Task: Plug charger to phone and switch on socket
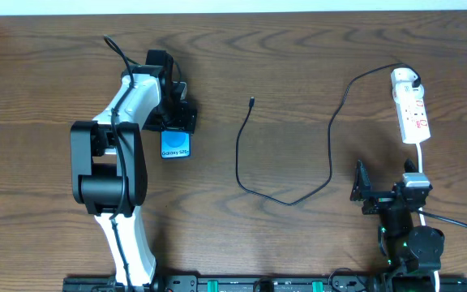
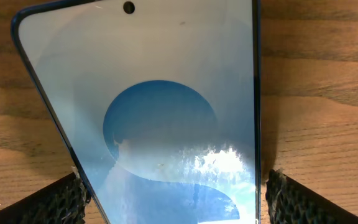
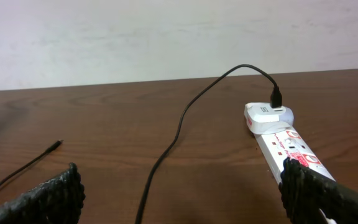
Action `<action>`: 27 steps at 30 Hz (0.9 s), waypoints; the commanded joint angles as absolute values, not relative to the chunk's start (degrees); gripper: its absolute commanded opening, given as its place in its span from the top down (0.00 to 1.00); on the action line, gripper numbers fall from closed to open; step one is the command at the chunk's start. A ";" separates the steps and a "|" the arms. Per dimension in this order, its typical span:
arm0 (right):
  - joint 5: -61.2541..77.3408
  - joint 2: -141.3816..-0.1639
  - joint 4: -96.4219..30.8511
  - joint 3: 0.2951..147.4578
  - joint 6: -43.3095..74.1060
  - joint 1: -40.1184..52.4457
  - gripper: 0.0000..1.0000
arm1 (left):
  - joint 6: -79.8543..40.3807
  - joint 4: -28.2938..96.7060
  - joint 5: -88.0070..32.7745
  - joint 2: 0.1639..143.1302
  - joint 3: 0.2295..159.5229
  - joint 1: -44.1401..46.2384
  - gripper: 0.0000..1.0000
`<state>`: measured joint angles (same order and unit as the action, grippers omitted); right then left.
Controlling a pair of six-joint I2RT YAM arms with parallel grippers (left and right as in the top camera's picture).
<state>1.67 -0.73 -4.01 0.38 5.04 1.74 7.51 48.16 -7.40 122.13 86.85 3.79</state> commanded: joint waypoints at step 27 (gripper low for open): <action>1.63 -0.45 -4.23 0.32 5.54 2.20 0.01 | 7.40 47.66 -11.16 124.09 85.34 3.70 0.14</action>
<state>1.67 -0.73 -4.01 0.38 5.02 1.74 7.49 47.97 -7.33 122.13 86.85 3.62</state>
